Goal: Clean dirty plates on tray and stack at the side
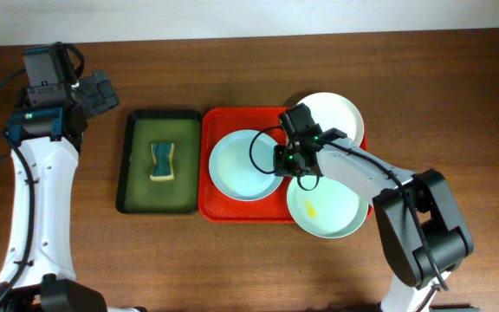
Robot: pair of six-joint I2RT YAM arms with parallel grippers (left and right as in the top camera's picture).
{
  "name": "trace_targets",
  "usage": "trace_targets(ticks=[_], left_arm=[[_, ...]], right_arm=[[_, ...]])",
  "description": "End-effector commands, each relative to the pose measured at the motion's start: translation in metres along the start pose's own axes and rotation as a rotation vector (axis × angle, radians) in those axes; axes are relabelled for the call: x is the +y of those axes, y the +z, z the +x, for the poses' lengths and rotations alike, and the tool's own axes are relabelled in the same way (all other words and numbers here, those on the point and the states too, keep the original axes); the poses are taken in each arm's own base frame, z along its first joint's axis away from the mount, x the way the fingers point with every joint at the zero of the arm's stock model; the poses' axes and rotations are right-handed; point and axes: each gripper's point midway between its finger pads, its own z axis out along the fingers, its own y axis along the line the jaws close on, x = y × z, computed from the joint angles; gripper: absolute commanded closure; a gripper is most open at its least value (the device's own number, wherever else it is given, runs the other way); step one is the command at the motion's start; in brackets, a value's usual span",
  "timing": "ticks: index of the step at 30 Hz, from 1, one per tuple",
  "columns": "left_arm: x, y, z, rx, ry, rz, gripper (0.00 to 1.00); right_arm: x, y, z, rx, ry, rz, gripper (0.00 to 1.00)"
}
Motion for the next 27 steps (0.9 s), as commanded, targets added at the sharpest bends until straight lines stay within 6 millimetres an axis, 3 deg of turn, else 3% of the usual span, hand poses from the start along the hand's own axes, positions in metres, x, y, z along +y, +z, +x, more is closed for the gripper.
trace_targets(ticks=[1, 14, 16, 18, 27], left_arm=[[0.0027, 0.0006, 0.0, 0.0, -0.007, -0.013, 0.01], [0.0027, 0.0006, 0.0, 0.0, -0.007, -0.013, 0.01], [0.0027, 0.0006, 0.0, 0.0, -0.007, -0.013, 0.01], [0.0027, 0.0006, 0.0, 0.0, -0.007, -0.013, 0.0], [0.0027, 0.0006, 0.0, 0.0, -0.007, -0.013, 0.01]], right_arm=[[-0.004, 0.0019, 0.0006, -0.006, -0.005, 0.027, 0.96], [-0.0049, 0.0019, 0.0028, 0.003, -0.04, 0.03, 0.94], [-0.0061, 0.0019, 0.005, 0.013, -0.04, 0.035, 0.85], [-0.0059, 0.0019, 0.0049, 0.012, -0.039, 0.034, 0.81], [-0.0043, 0.0029, 0.0022, -0.001, -0.038, 0.028, 0.85]])
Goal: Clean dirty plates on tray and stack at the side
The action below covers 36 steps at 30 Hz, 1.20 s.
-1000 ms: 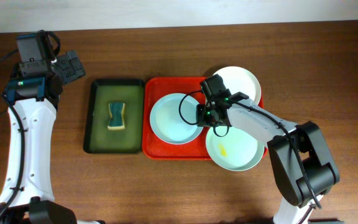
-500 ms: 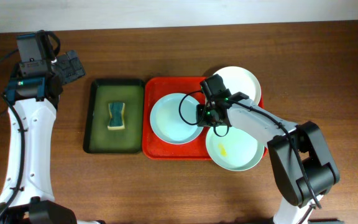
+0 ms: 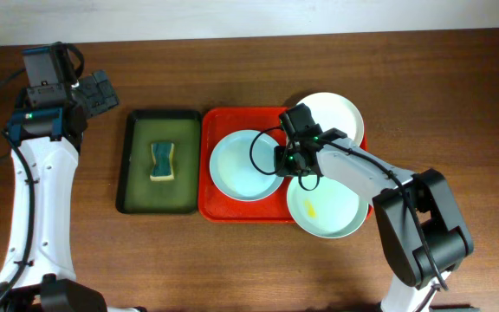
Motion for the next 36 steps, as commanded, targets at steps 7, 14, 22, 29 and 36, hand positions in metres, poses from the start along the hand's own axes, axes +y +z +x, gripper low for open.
trace_targets(ticks=[7, 14, 22, 29, 36], left_arm=[[0.003, 0.001, 0.0, 0.0, -0.007, -0.013, 0.01], [0.003, 0.001, 0.0, 0.0, -0.007, -0.013, 0.01], [0.003, 0.001, 0.0, 0.0, -0.007, -0.013, 0.01], [0.003, 0.001, 0.0, 0.0, -0.007, -0.013, 0.01], [0.003, 0.001, 0.0, 0.0, -0.007, -0.013, 0.0]], right_arm=[[-0.004, 0.018, 0.006, 0.02, 0.008, 0.016, 0.95], [0.032, -0.066, -0.041, -0.067, -0.002, -0.063, 0.96], [0.065, -0.104, -0.074, -0.153, -0.037, -0.122, 0.96], [0.15, -0.09, -0.076, -0.417, -0.187, -0.012, 0.96], [0.205, -0.15, -0.082, -0.843, -0.482, 0.331, 0.96]])
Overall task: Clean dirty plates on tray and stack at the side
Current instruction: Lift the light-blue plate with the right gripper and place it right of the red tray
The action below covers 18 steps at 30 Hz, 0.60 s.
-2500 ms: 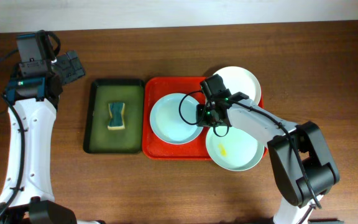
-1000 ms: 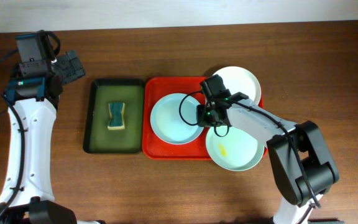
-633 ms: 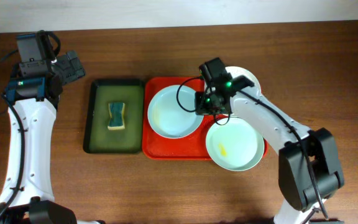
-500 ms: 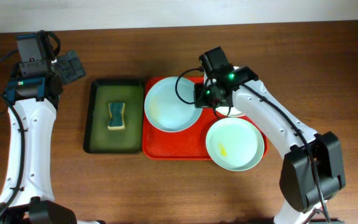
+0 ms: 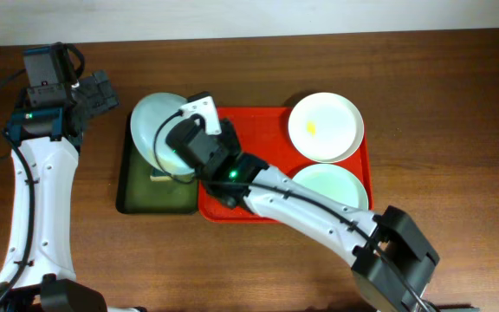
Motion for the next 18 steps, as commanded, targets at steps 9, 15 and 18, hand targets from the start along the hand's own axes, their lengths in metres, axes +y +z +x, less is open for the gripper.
trace_targets(ticks=[9, 15, 18], left_arm=[[0.003, 0.001, -0.001, -0.003, -0.007, -0.012, 0.01], [0.003, 0.001, -0.001, -0.003, -0.007, -0.012, 0.01], [0.003, 0.001, -0.001, -0.003, -0.007, -0.012, 0.01]], right_arm=[[-0.003, -0.097, -0.102, -0.395, -0.29, 0.475, 0.96], [-0.003, -0.097, -0.102, -0.394, -0.29, 0.475, 0.96], [-0.003, -0.096, -0.102, -0.395, -0.287, 0.474, 0.96]])
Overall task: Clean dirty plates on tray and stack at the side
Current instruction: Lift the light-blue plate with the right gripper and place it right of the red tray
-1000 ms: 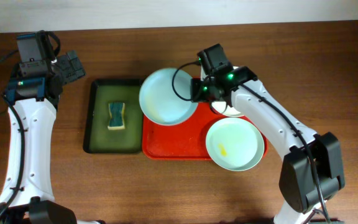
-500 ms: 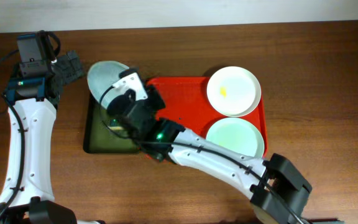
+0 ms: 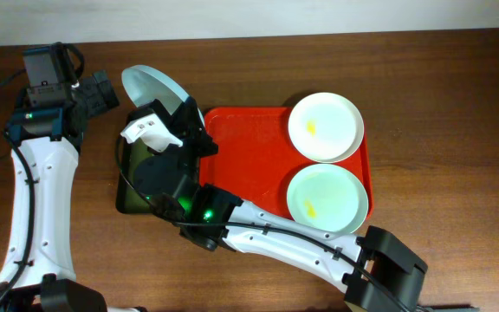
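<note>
My right gripper (image 3: 176,117) is shut on the rim of a pale blue plate (image 3: 148,87), held steeply tilted above the far end of the dark green tray (image 3: 132,178). The right arm crosses that tray and hides the sponge. Two white plates stay on the red tray (image 3: 245,165): one at its far right corner (image 3: 325,127) and one at its near right (image 3: 326,199), each with a small yellow stain. At the far left, just left of the raised plate, my left gripper (image 3: 102,91) is up off the table; it looks open and holds nothing.
The green tray and the red tray sit side by side in the middle of the brown wooden table (image 3: 440,104). A black cable runs along the far left by the left arm.
The right gripper has carried the pale blue plate farther left and toward the far edge and tipped it more on edge. The sponge is now fully hidden. The left gripper has turned slightly.
At first the right gripper was at the rim of the pale blue plate lying on the red tray's left half, and it stayed there. Later the plate was in its grip over the green tray's sponge. Now it hangs tilted past that tray's far end.
</note>
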Robot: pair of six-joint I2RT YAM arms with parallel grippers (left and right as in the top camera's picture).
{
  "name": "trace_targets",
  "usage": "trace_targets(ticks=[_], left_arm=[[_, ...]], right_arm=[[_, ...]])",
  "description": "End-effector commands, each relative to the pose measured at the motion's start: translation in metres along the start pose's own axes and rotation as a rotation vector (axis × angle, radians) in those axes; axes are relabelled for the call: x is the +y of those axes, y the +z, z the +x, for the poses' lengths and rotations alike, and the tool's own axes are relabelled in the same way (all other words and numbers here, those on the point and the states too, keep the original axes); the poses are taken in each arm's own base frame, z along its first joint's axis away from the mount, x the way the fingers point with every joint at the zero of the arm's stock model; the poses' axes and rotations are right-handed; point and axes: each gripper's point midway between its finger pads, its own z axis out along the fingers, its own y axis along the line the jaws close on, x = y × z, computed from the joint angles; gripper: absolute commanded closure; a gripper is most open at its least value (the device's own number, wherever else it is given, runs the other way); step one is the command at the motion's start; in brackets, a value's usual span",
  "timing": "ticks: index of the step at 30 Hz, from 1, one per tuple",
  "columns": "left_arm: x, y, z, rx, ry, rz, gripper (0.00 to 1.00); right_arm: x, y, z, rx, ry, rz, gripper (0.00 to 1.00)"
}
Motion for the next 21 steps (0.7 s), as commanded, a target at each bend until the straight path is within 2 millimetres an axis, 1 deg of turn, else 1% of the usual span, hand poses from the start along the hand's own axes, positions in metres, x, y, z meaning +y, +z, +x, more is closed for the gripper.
trace_targets(ticks=[1, 2, 3, 5, 6, 8, 10, 11, 12, 13, 14, 15, 16, 17, 18, 19, 20, 21], left_arm=[[0.003, 0.001, -0.001, -0.003, -0.007, -0.012, 0.01], [0.003, 0.001, -0.001, -0.003, -0.007, -0.012, 0.0], [0.003, 0.001, -0.001, -0.003, -0.007, -0.012, 0.01], [0.003, 0.001, -0.001, -0.003, -0.007, -0.012, 0.01], [0.003, 0.001, -0.001, -0.003, -0.007, -0.012, 0.01], [0.003, 0.001, -0.001, -0.003, -0.007, -0.012, 0.0], [0.003, 0.001, -0.001, -0.003, -0.007, -0.012, 0.01], [0.003, 0.001, -0.001, -0.003, -0.007, -0.012, 0.01], [0.003, 0.001, -0.001, -0.003, -0.007, -0.012, 0.0], [0.003, 0.001, -0.001, -0.003, -0.007, -0.012, 0.01], [0.003, 0.001, -0.001, -0.003, -0.007, -0.012, 0.01], [0.003, 0.001, -0.001, -0.003, -0.007, -0.012, 0.01], [0.003, 0.001, -0.001, -0.003, -0.007, -0.012, 0.01], [0.003, 0.001, -0.001, -0.003, -0.007, -0.012, 0.01], [0.003, 0.001, -0.001, -0.003, -0.007, -0.012, 0.01], [0.003, 0.001, -0.001, -0.003, -0.007, -0.012, 0.01], [0.003, 0.001, -0.001, -0.003, -0.007, -0.012, 0.01], [0.003, 0.001, -0.001, -0.003, -0.007, -0.012, 0.01]], right_arm=[[-0.009, -0.001, -0.007, 0.001, 0.035, 0.022, 0.96], [-0.009, 0.0, -0.006, 0.003, 0.048, 0.023, 0.96], [-0.009, 0.003, -0.002, 0.014, 0.101, 0.024, 0.96], [-0.005, 0.015, 0.021, 0.07, 0.189, 0.008, 0.96], [0.005, 0.019, 0.033, 0.099, 0.211, -0.04, 0.96], [0.034, 0.025, 0.063, 0.206, 0.31, -0.213, 0.96], [0.058, 0.031, 0.095, 0.375, 0.468, -0.389, 0.96], [0.07, 0.031, 0.106, 0.454, 0.526, -0.497, 0.96], [0.082, 0.029, 0.11, 0.515, 0.561, -0.625, 0.96], [0.088, 0.026, 0.115, 0.568, 0.589, -0.74, 0.96], [0.085, 0.032, 0.126, 0.637, 0.625, -0.821, 0.96], [0.078, 0.037, 0.136, 0.702, 0.675, -0.832, 0.96], [0.067, 0.046, 0.149, 0.773, 0.737, -0.832, 0.96], [0.056, 0.055, 0.156, 0.811, 0.789, -0.867, 0.96], [0.043, 0.063, 0.158, 0.83, 0.845, -0.916, 0.96], [0.025, 0.073, 0.161, 0.846, 0.907, -0.955, 0.96], [-0.008, 0.09, 0.177, 0.885, 0.986, -0.941, 0.96], [-0.036, 0.104, 0.198, 0.923, 1.035, -0.876, 0.96]])
